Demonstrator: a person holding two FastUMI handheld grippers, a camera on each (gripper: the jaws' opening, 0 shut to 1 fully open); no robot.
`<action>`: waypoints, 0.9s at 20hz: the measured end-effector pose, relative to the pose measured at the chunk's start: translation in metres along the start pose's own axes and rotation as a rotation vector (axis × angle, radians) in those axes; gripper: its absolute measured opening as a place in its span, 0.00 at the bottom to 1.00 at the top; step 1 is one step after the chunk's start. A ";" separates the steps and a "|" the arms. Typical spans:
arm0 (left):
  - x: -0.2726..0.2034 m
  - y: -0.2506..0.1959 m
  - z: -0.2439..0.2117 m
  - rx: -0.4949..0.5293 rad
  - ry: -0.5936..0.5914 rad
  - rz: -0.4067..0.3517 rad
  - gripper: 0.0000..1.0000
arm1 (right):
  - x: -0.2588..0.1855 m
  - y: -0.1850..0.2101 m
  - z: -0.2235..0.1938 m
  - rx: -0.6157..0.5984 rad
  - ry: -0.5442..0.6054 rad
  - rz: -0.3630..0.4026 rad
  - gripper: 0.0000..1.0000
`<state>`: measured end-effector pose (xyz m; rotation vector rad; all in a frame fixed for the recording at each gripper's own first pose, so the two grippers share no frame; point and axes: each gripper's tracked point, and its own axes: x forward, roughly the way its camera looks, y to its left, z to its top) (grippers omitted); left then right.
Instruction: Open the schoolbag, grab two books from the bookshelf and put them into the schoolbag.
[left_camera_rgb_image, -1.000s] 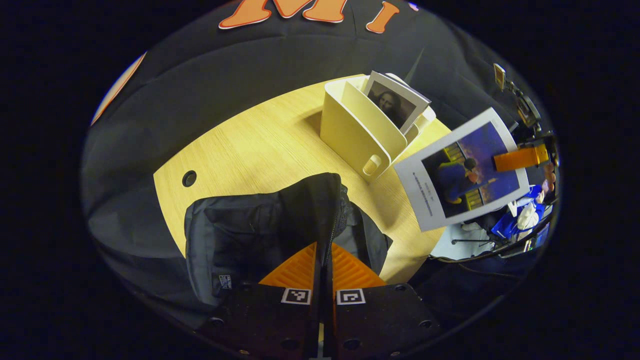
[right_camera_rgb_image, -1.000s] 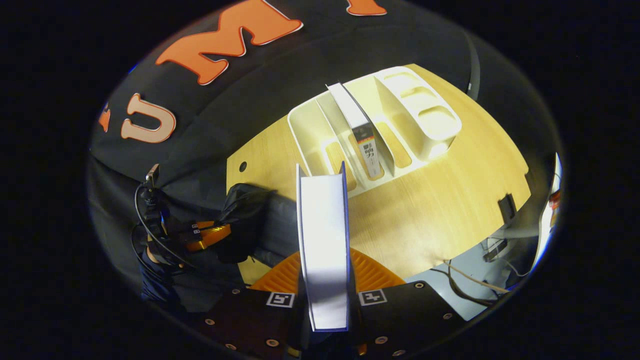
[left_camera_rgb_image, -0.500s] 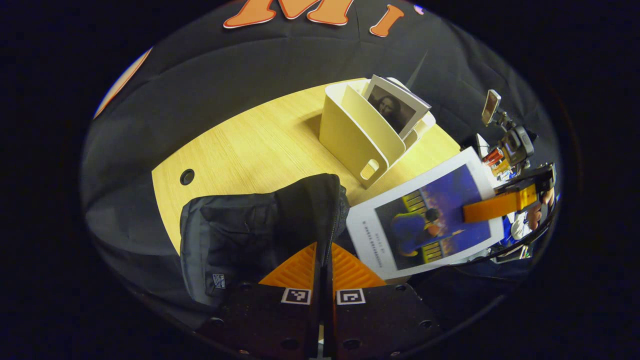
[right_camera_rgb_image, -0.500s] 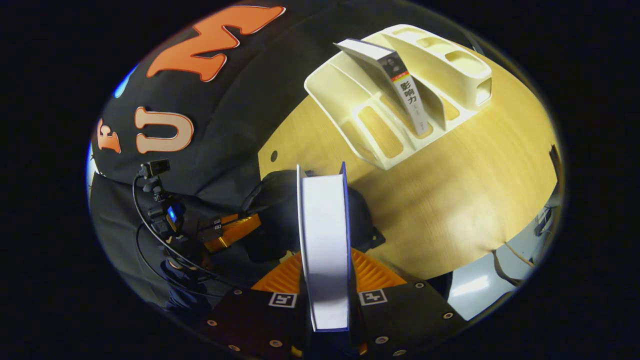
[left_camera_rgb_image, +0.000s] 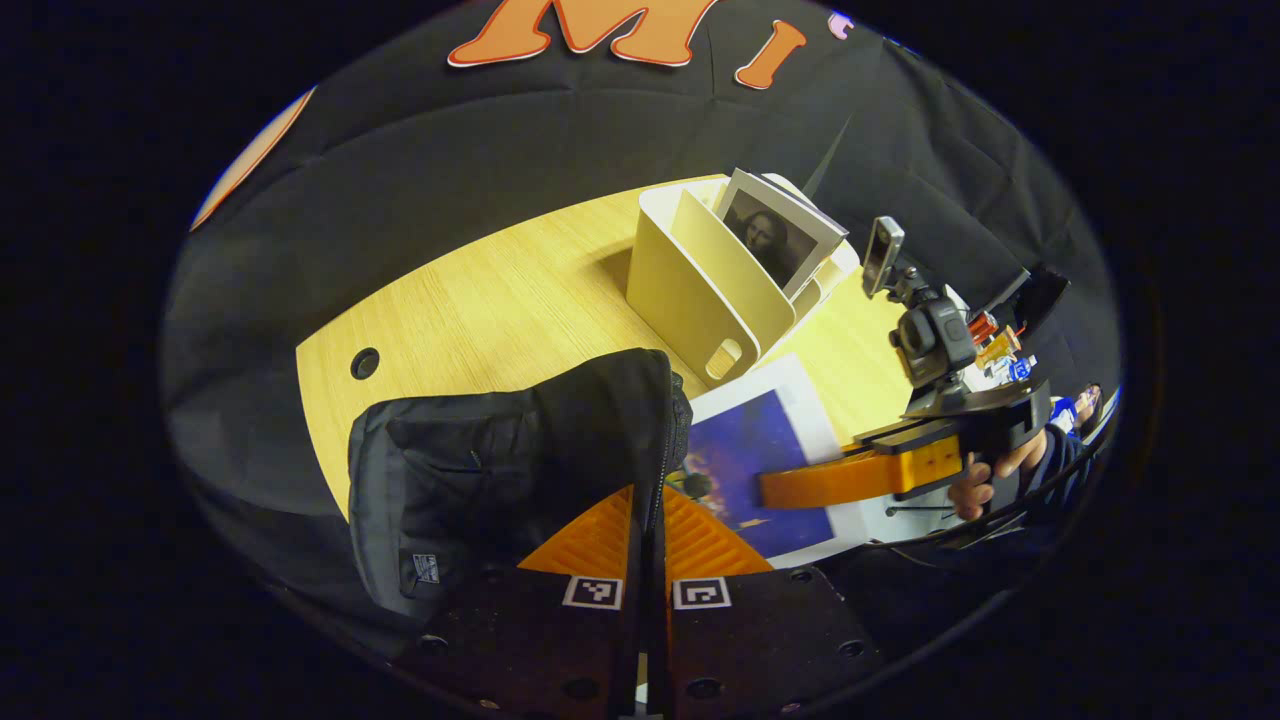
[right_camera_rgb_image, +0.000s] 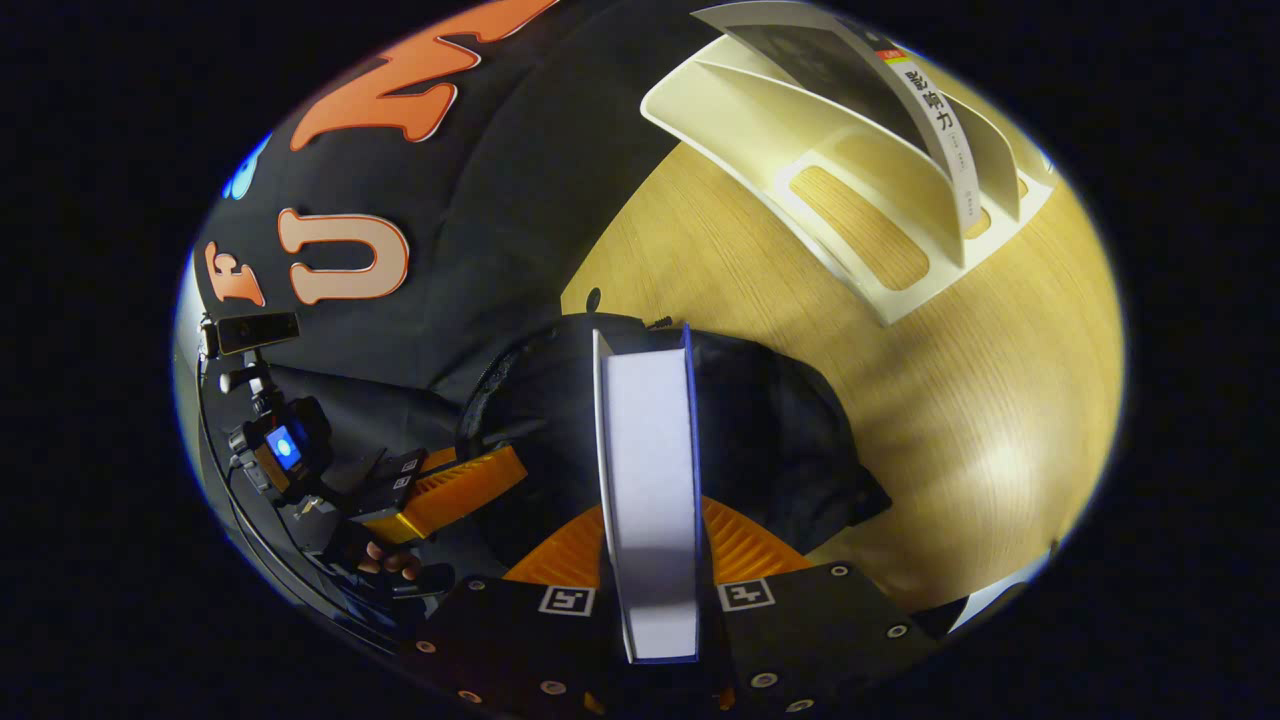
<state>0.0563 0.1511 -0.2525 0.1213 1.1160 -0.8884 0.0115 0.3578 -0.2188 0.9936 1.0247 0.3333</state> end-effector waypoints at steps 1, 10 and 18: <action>-0.001 -0.002 0.000 -0.005 -0.004 -0.005 0.04 | 0.011 0.000 0.002 -0.008 -0.006 0.003 0.30; 0.004 -0.025 0.007 -0.054 -0.043 -0.047 0.04 | 0.081 0.013 -0.004 0.070 -0.050 0.130 0.30; 0.006 -0.010 0.003 -0.108 -0.041 -0.002 0.04 | 0.090 -0.014 -0.016 -0.009 0.029 -0.025 0.31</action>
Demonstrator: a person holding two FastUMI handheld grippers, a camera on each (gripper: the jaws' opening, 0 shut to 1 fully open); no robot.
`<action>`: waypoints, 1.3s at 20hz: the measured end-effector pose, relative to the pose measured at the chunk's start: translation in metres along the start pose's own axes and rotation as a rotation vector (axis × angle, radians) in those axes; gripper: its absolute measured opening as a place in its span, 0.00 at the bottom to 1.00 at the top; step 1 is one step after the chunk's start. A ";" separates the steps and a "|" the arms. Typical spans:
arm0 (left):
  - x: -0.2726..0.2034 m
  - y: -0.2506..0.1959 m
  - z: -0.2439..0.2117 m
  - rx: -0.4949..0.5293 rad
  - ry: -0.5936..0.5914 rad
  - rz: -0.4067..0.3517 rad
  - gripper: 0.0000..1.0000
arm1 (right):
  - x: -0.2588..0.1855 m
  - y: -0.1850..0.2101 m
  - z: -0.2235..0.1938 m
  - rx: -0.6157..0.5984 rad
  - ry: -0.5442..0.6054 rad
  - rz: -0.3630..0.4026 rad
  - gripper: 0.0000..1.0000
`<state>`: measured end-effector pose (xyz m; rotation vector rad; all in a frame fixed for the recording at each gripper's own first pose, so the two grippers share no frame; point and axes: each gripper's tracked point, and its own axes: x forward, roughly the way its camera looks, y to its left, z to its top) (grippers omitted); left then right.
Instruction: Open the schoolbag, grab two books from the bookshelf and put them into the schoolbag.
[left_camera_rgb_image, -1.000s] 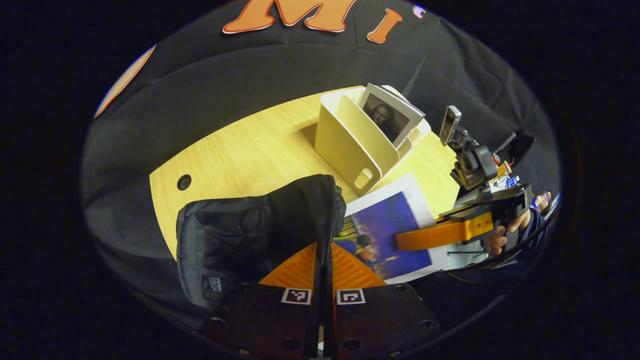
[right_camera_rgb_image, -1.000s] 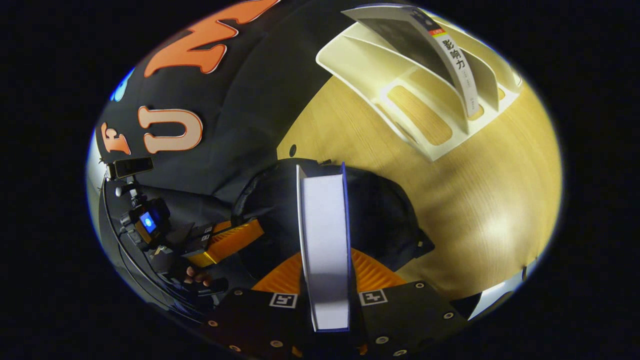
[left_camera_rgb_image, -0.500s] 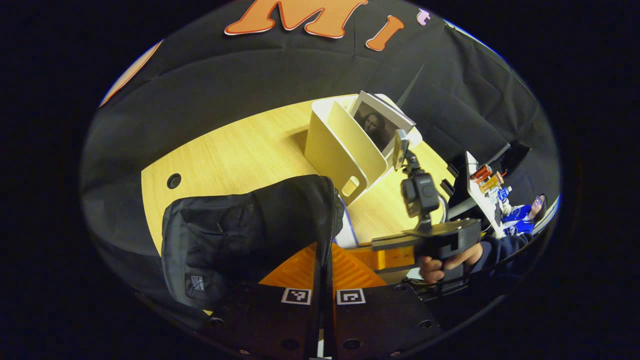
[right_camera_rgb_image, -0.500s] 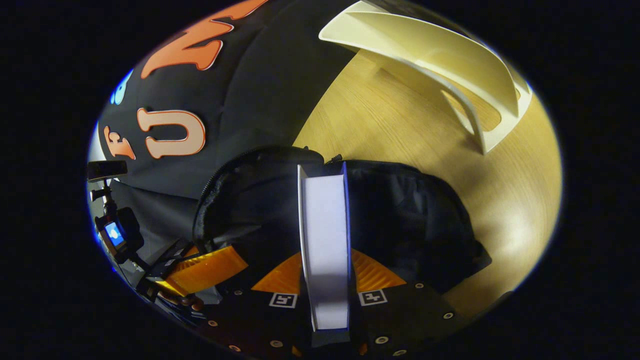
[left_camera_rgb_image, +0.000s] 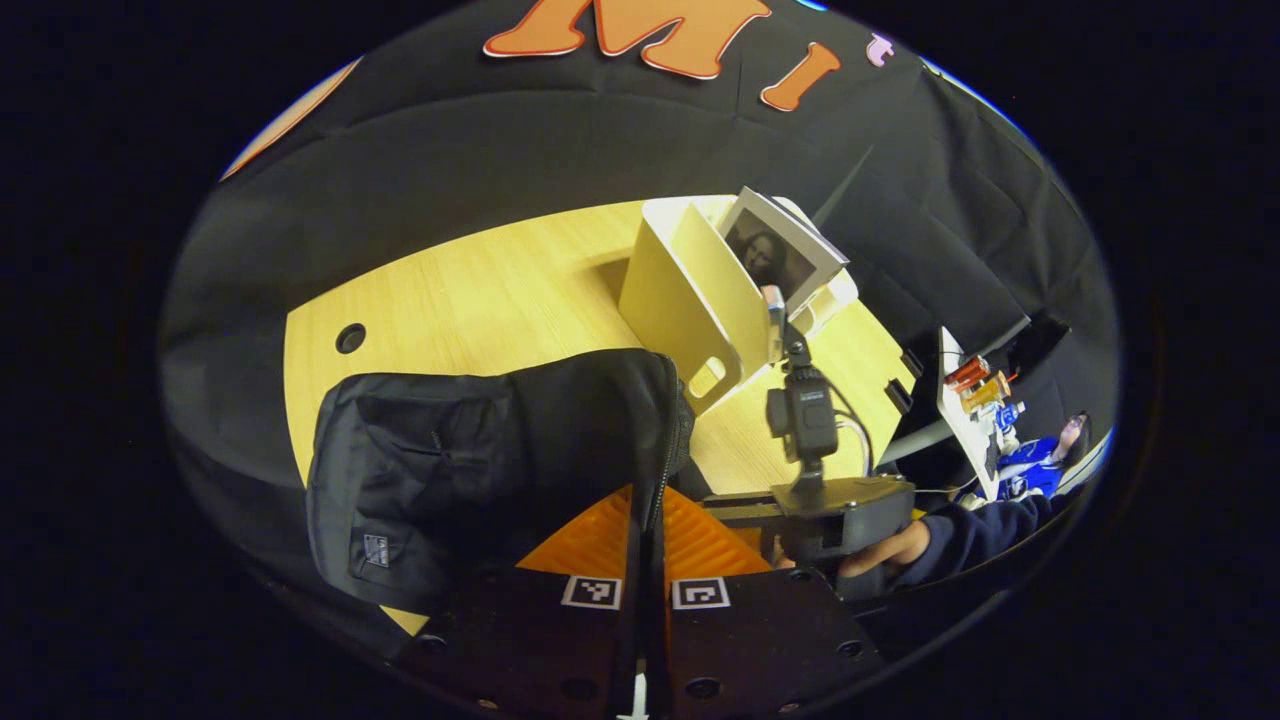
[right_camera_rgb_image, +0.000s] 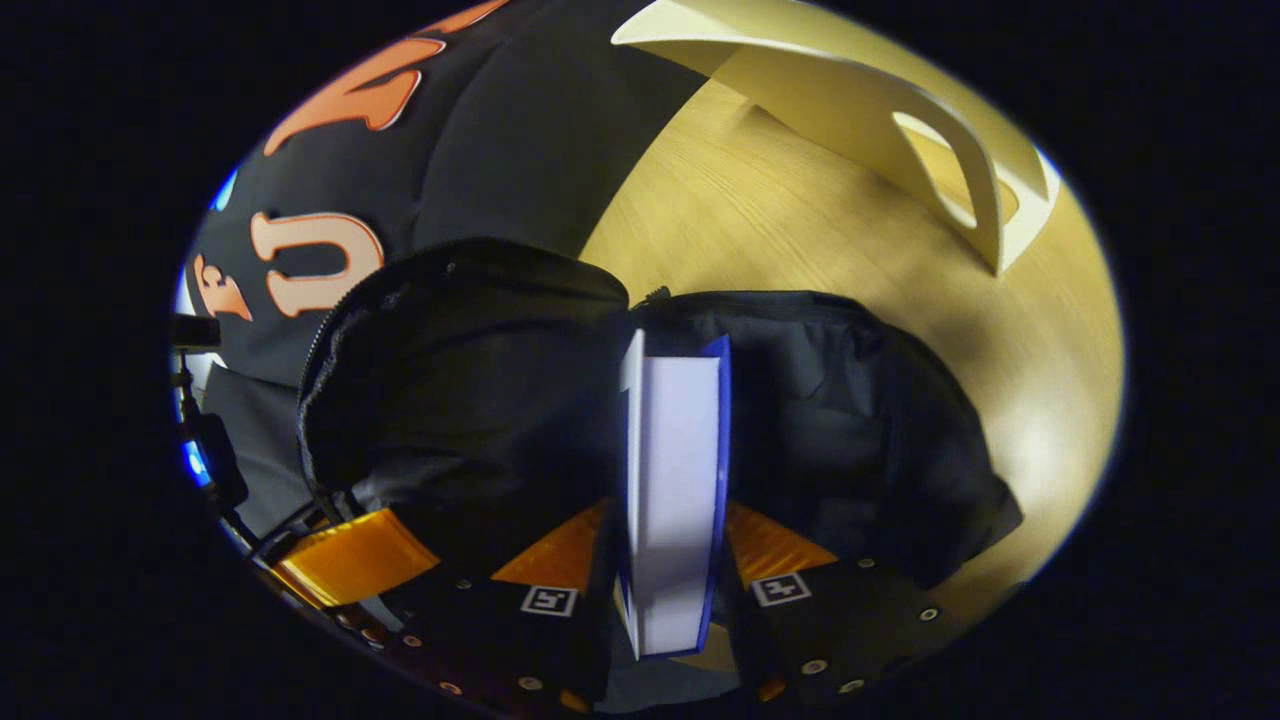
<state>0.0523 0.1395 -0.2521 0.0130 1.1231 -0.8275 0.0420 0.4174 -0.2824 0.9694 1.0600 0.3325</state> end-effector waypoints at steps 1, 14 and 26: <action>0.000 0.004 0.002 0.008 -0.004 0.018 0.09 | -0.004 -0.008 -0.004 -0.039 0.035 -0.048 0.65; 0.016 0.002 -0.008 0.005 0.009 0.067 0.04 | -0.140 -0.036 0.040 -0.366 0.086 -0.341 0.98; 0.027 0.001 -0.007 -0.087 0.009 0.084 0.05 | -0.262 -0.027 0.187 -0.593 0.031 -0.574 0.98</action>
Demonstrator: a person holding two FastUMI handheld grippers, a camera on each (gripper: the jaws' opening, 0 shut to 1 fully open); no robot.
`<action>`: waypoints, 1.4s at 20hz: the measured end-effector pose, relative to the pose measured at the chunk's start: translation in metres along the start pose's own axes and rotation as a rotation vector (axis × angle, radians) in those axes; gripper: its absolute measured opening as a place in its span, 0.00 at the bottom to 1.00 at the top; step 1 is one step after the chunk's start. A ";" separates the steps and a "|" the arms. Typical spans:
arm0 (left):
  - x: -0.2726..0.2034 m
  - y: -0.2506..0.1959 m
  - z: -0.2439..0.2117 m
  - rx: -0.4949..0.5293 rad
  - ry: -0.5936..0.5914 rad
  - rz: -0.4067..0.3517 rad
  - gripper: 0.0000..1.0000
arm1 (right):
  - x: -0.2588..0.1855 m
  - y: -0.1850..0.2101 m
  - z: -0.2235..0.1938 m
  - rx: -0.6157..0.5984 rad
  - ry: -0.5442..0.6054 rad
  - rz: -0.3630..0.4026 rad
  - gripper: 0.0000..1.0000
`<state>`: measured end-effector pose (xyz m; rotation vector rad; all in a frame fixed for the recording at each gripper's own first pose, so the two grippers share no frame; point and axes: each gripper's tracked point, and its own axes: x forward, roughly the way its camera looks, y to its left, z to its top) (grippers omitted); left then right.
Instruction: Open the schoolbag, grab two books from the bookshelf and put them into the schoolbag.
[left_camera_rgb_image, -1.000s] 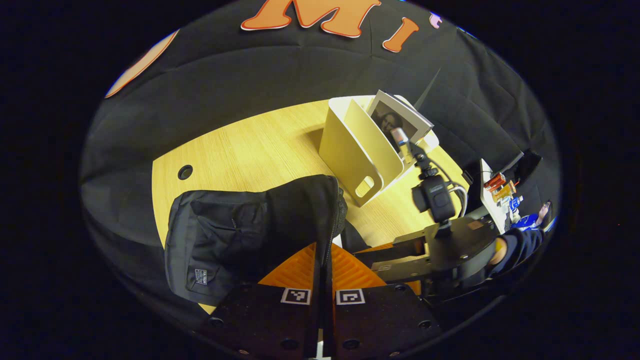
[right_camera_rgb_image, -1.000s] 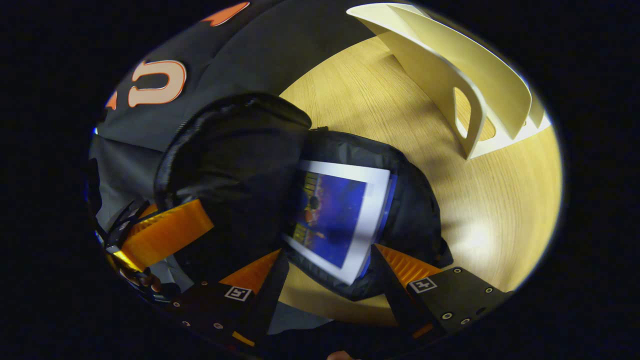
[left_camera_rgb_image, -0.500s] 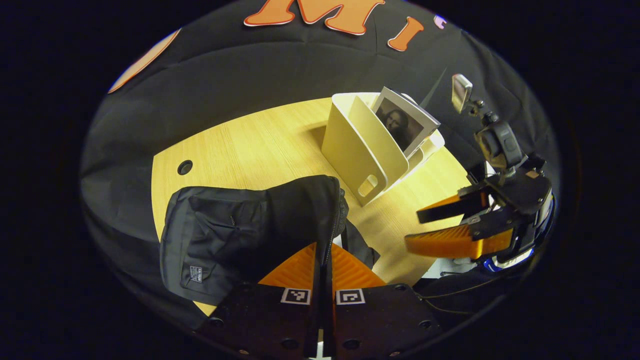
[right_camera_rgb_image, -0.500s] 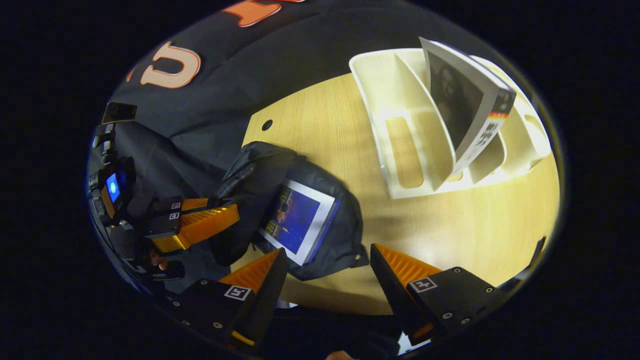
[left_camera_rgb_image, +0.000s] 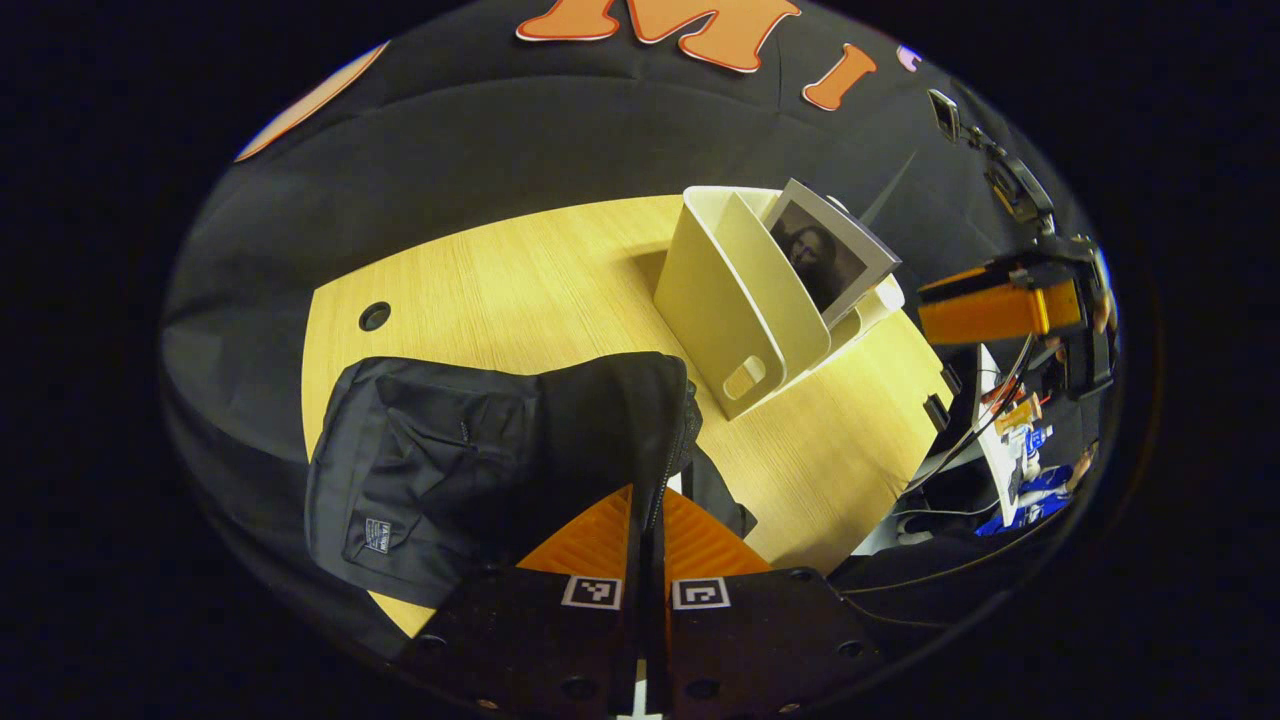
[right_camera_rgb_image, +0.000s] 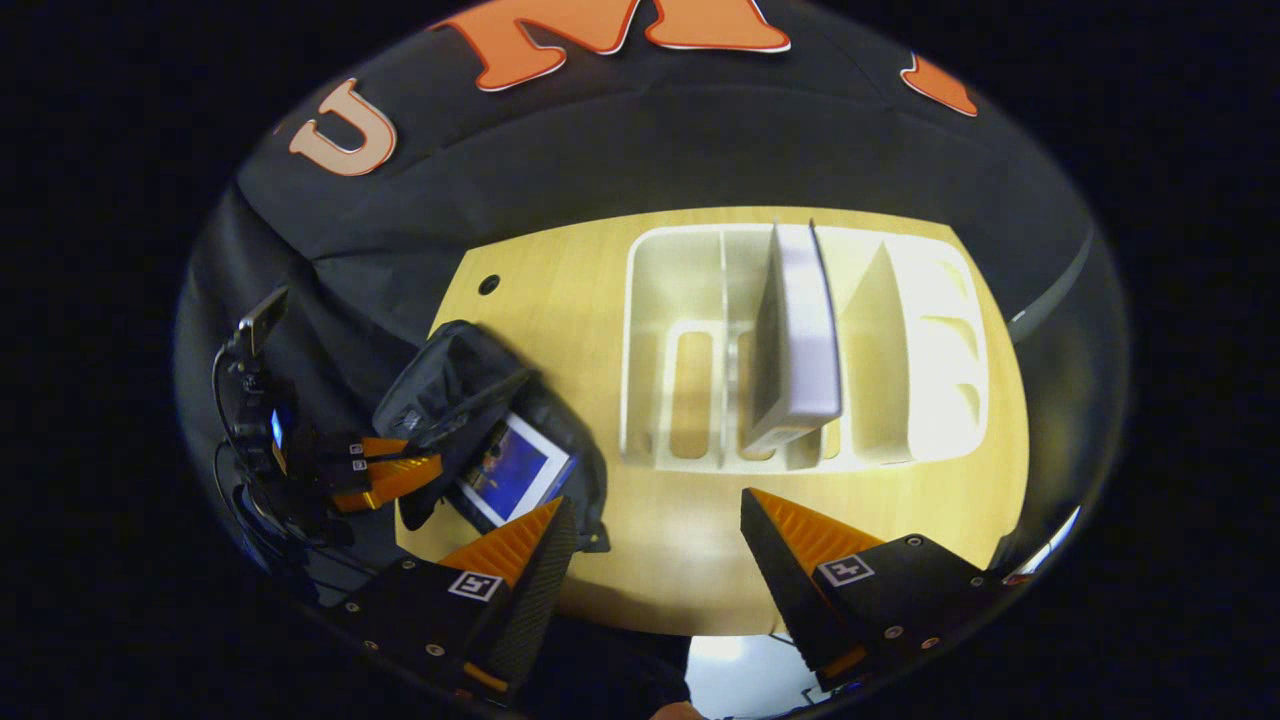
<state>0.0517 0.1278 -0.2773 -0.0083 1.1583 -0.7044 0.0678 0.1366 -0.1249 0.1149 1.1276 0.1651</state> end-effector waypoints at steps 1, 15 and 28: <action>0.001 0.000 0.000 -0.008 0.001 0.002 0.05 | -0.002 -0.007 0.009 -0.023 -0.003 -0.013 0.98; 0.013 -0.001 -0.004 -0.118 0.025 0.053 0.05 | 0.063 -0.073 0.076 -0.005 0.145 -0.067 0.99; 0.015 -0.002 -0.006 -0.156 0.046 0.112 0.05 | 0.109 -0.088 0.079 0.026 0.235 -0.124 0.47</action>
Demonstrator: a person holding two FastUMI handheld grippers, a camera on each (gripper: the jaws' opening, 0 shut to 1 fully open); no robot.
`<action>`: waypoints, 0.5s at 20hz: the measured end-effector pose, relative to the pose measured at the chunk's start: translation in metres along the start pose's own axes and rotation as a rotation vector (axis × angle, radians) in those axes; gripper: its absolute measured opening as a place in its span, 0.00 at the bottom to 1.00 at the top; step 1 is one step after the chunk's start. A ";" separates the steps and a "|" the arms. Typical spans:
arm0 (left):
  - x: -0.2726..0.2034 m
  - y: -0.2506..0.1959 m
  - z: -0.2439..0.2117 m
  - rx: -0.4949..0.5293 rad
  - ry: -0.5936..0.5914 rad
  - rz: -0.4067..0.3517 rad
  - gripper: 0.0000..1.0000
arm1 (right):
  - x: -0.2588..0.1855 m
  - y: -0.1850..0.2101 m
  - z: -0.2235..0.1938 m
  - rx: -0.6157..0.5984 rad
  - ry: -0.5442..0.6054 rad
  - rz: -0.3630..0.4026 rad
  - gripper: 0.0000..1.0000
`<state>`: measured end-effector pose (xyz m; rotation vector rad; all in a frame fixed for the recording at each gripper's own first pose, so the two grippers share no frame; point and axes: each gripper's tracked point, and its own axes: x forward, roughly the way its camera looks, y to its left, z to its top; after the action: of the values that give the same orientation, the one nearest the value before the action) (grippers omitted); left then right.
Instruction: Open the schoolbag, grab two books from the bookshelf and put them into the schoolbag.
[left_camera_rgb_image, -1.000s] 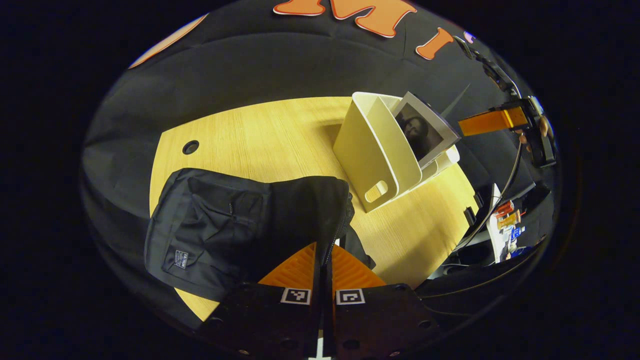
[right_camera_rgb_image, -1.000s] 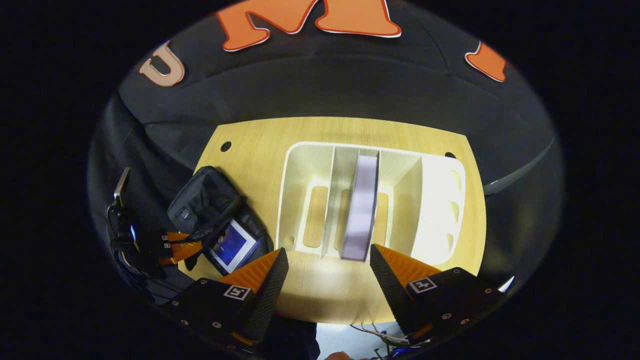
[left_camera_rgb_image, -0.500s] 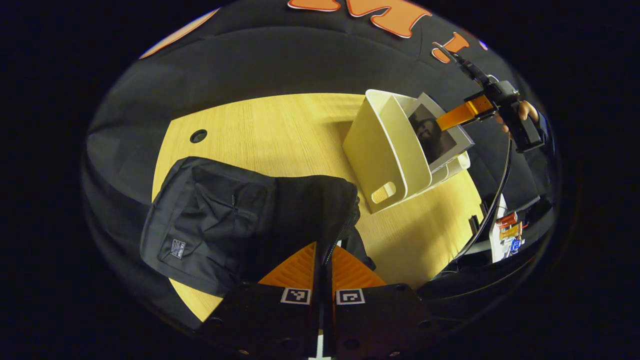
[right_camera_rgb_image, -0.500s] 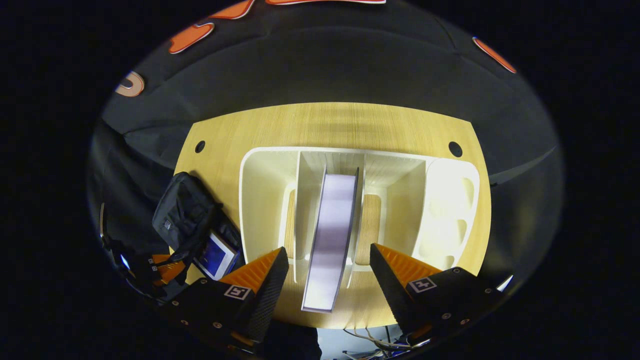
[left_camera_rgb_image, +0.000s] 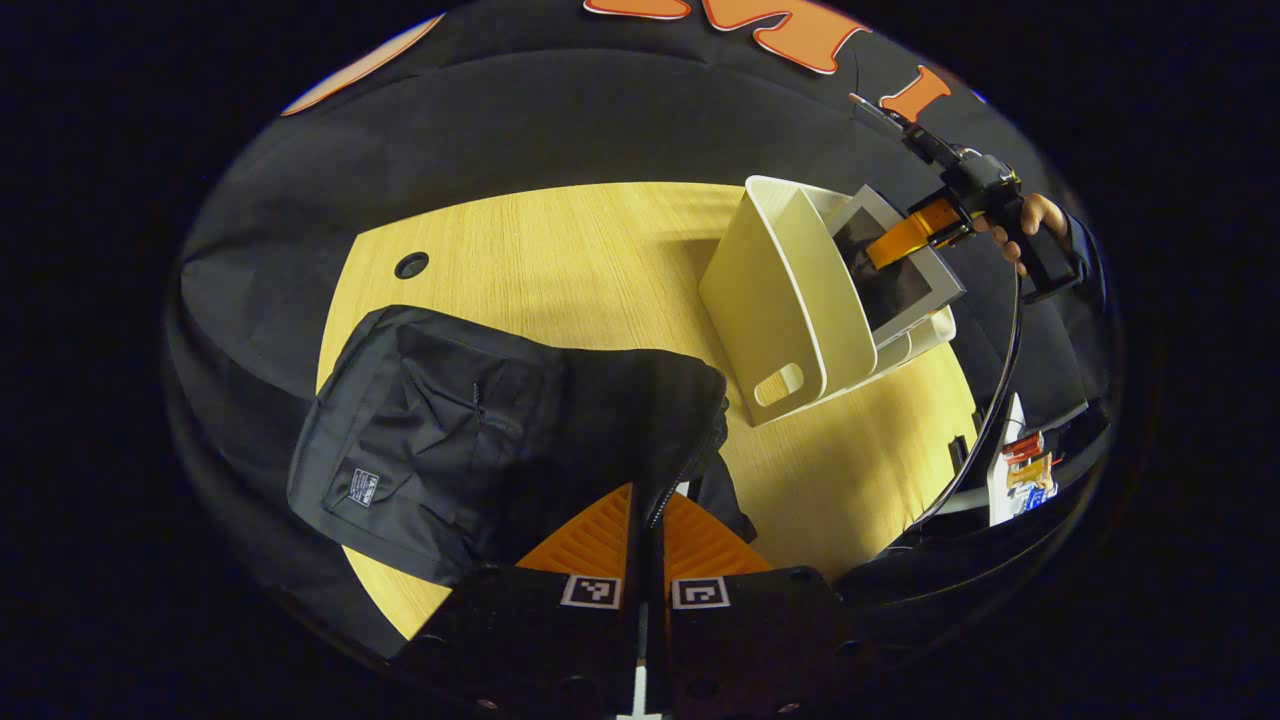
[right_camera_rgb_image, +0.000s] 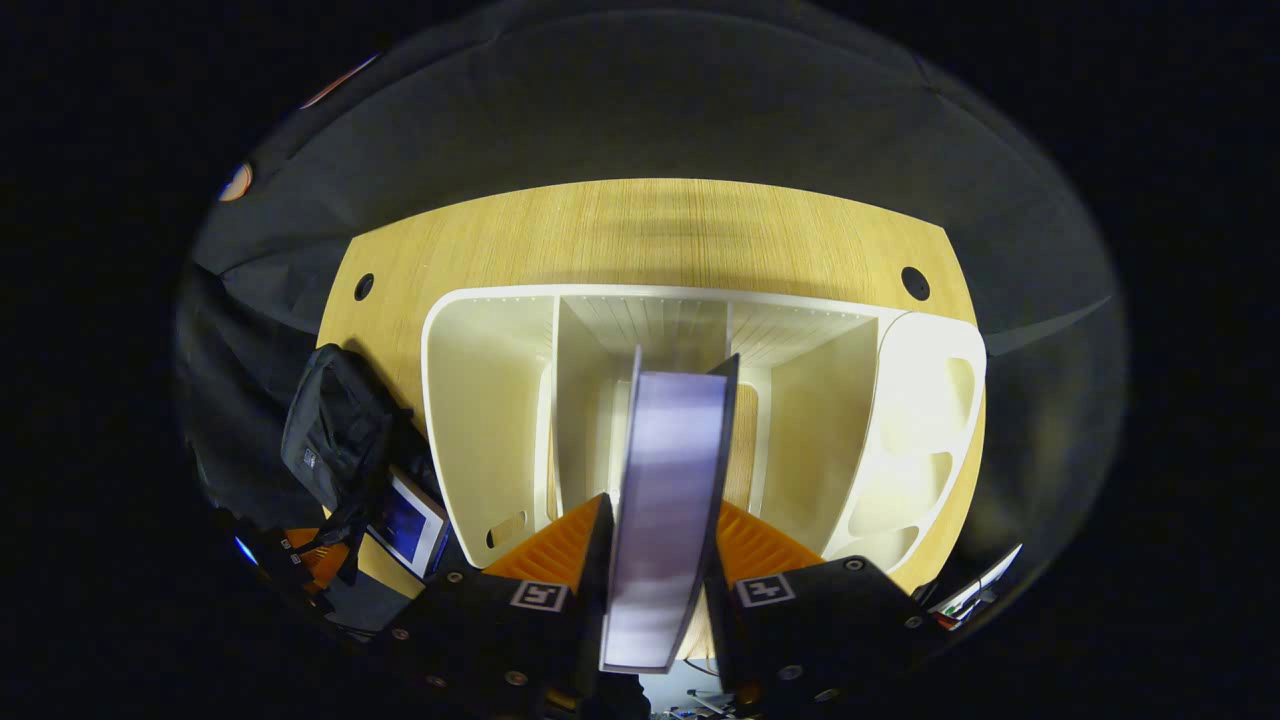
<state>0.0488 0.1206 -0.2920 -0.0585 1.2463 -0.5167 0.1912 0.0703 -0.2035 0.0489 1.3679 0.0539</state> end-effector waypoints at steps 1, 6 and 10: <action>-0.001 0.001 0.001 0.002 -0.003 0.004 0.05 | 0.001 -0.001 -0.001 -0.001 0.005 -0.006 0.43; -0.004 0.000 0.000 0.001 -0.011 0.004 0.05 | -0.003 -0.001 -0.010 0.003 0.016 -0.030 0.38; -0.007 0.002 0.000 0.009 -0.023 -0.005 0.05 | -0.016 -0.006 -0.020 0.003 0.003 -0.070 0.37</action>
<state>0.0477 0.1255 -0.2867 -0.0600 1.2215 -0.5241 0.1686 0.0633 -0.1918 0.0034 1.3718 -0.0060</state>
